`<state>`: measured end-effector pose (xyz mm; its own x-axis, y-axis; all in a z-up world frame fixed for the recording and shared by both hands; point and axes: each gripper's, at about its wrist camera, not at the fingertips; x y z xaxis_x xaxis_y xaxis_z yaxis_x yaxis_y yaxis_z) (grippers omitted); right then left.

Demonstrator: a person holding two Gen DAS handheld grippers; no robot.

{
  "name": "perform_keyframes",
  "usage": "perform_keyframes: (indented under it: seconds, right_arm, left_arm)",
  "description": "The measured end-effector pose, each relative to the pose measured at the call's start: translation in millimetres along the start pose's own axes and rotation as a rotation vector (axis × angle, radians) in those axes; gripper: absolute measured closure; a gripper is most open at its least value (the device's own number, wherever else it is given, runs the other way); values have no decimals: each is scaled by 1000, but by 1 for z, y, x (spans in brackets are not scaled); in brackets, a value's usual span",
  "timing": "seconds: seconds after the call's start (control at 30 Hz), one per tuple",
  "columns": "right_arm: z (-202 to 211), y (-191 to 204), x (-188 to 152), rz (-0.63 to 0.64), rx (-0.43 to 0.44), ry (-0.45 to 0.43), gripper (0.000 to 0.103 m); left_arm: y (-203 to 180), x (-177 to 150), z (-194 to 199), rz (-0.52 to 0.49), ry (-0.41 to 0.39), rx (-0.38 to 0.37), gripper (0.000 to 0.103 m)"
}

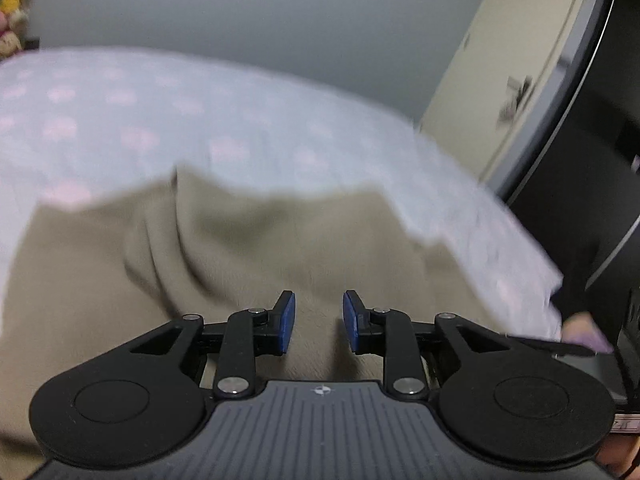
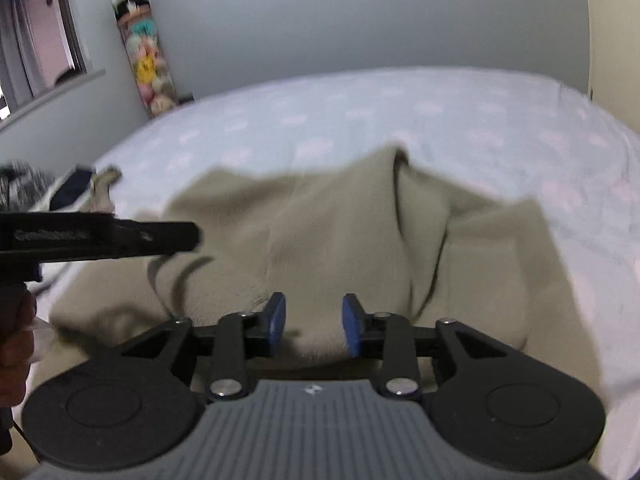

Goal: Fold clothes

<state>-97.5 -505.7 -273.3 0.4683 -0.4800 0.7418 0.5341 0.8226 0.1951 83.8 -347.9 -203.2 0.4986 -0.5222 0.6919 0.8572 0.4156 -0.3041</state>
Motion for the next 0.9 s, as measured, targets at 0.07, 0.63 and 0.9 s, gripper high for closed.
perform_keyframes:
  seconds: [0.07, 0.63, 0.9]
  right_arm:
    - [-6, 3, -17, 28, -9, 32, 67]
    - [20, -3, -16, 26, -39, -99, 67]
    - [4, -37, 11, -120, -59, -141, 65]
  left_arm:
    - [2, -20, -11, -24, 57, 31, 81]
    - [21, -35, 14, 30, -82, 6, 83]
    - [45, -7, 10, 161, -205, 96, 53]
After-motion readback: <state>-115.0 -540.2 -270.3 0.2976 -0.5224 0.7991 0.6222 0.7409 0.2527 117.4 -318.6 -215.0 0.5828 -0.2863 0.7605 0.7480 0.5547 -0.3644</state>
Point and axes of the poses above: each gripper's, at about its wrist camera, not at the fingertips, and z roughly against the way its jaws point, y to its left, x to its top, and after that the axes turned 1 degree about x, right-handed
